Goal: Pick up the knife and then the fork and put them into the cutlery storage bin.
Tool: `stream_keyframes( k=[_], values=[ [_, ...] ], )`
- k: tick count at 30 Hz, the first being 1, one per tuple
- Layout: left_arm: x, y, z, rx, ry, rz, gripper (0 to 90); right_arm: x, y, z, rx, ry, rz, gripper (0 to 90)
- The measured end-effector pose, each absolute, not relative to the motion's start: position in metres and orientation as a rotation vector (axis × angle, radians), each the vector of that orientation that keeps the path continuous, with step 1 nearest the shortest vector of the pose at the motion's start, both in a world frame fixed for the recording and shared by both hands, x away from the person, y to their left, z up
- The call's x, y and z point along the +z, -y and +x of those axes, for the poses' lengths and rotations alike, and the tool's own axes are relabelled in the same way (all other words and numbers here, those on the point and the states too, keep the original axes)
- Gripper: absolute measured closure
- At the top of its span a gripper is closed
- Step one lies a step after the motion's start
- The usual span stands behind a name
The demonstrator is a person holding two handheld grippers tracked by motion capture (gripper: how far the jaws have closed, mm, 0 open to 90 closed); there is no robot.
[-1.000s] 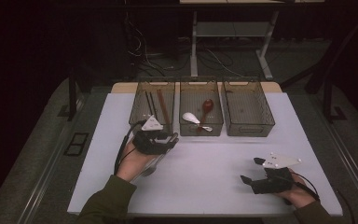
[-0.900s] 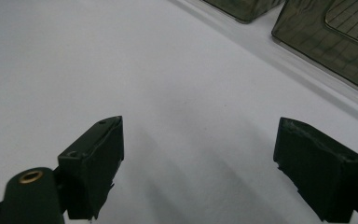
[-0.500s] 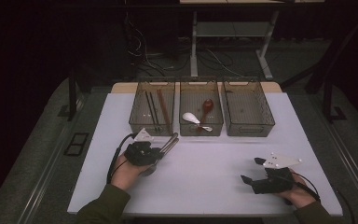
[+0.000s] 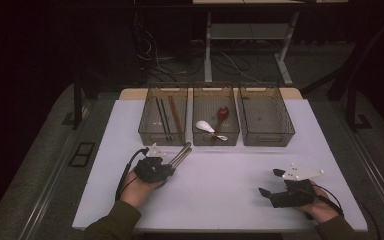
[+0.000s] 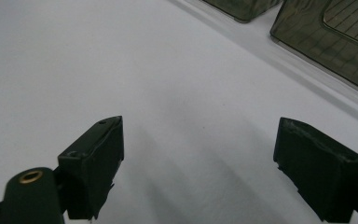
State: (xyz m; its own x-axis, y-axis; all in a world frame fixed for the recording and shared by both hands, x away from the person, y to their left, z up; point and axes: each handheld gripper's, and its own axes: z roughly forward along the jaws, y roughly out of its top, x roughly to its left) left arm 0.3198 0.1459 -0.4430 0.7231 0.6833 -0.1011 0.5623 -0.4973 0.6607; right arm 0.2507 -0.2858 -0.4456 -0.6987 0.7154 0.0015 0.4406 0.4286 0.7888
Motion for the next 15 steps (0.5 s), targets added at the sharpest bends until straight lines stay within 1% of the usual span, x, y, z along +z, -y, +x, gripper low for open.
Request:
stream_keyframes(
  k=[3, 9, 15],
  values=[
    [-0.4439, -0.1448, 0.3176, 0.245, -0.943, 2.227, 76.3, -0.4452, 0.2862, 0.2509, 1.156, -2.353, 0.994, 15.8],
    [-0.4445, -0.1438, 0.3162, 0.273, -0.958, 2.223, 82.4, -0.4435, 0.2873, 0.2514, 1.179, -2.347, 0.999, 15.8],
    [-0.4437, -0.1423, 0.3149, 0.290, -0.948, 2.235, 84.2, -0.4429, 0.2884, 0.2523, 1.185, -2.345, 1.012, 15.8]
  ],
)
